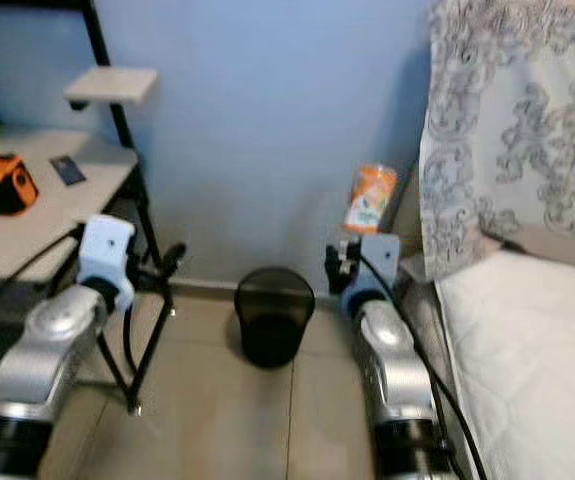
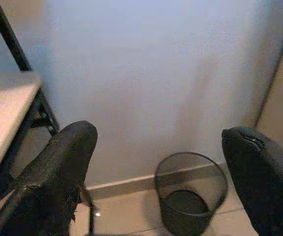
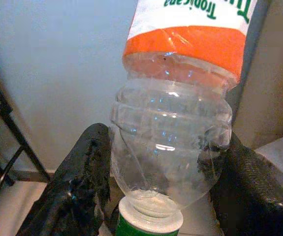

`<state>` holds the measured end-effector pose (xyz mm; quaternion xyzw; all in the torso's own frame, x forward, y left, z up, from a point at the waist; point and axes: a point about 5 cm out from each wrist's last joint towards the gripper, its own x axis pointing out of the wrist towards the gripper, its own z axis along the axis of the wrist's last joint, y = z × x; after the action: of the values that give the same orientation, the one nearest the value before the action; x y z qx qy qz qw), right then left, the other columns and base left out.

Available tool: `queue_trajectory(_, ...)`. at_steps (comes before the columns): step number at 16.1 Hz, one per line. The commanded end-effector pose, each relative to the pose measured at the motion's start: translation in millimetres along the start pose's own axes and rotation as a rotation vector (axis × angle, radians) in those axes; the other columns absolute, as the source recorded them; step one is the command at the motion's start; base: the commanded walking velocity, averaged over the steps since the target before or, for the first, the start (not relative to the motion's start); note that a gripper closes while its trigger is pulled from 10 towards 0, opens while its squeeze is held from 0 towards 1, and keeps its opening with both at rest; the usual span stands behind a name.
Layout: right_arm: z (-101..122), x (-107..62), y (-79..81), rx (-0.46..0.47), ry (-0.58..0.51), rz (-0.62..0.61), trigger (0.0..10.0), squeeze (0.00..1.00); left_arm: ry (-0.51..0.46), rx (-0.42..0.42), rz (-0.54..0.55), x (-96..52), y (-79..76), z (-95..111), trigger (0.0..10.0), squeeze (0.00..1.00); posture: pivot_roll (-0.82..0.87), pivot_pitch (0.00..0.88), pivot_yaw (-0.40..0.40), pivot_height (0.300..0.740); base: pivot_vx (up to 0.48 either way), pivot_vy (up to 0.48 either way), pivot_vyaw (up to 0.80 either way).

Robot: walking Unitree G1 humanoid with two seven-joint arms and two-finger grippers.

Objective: Clean up the room

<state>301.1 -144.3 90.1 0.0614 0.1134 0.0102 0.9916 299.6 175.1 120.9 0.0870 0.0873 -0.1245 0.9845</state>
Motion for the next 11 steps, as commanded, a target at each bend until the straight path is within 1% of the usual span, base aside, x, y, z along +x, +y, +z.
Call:
queue_trajectory(1,4.5,-0.8,-12.4,-0.002,-0.015,-0.039,10.0,0.00,-0.009,0.001,-0.023,2.4,-7.8,2.3,10.0,0.00,-0.04,0.000,-0.034,0.740,0.334,0.000,0.00)
queue_trajectory(11,4.4,0.4,-12.4,-0.003,-0.010,-0.037,10.0,0.00,-0.009,0.003,-0.025,3.5,-7.6,3.0,10.0,0.00,-0.04,0.000,-0.030,0.740,0.336,0.000,0.00)
